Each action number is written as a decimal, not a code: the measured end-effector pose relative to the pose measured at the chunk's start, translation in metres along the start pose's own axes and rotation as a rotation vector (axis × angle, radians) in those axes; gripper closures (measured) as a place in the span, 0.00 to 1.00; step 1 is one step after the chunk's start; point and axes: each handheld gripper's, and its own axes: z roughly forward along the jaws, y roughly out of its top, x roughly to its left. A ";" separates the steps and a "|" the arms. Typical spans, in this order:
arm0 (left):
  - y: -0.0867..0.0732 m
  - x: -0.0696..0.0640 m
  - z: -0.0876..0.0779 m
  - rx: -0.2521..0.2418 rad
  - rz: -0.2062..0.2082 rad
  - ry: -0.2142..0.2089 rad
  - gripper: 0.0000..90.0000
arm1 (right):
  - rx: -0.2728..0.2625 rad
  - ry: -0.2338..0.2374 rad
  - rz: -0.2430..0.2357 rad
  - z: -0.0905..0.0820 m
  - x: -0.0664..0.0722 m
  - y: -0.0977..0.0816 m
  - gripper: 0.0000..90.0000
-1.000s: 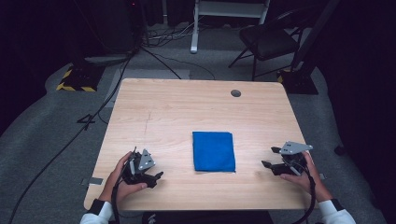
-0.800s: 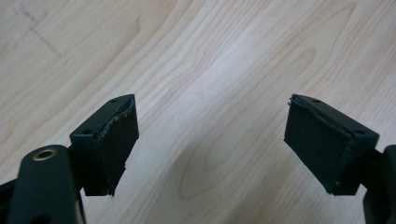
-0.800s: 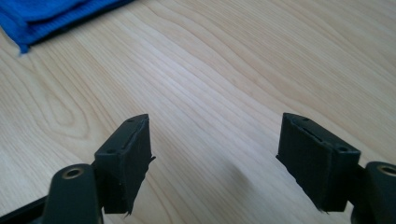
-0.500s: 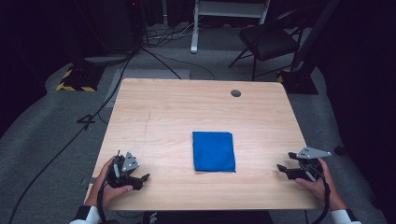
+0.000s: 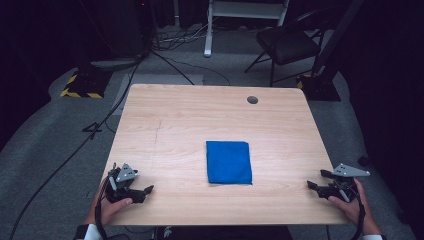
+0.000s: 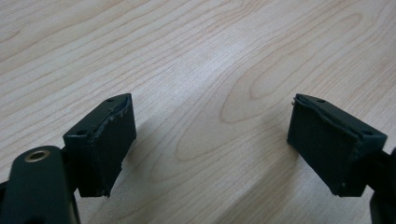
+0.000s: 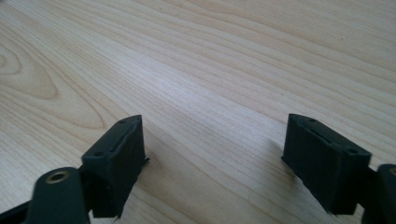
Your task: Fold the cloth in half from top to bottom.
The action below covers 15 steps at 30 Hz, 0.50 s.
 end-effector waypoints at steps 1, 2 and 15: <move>0.000 0.000 0.000 0.000 0.000 0.000 0.17 | 0.002 0.001 0.000 0.000 -0.001 0.000 0.22; 0.000 0.000 0.000 0.000 0.000 0.000 0.17 | 0.003 0.000 0.002 0.000 0.000 0.000 0.22; 0.000 0.000 0.000 0.002 -0.006 0.005 0.17 | 0.002 -0.003 0.003 0.000 0.000 0.000 0.22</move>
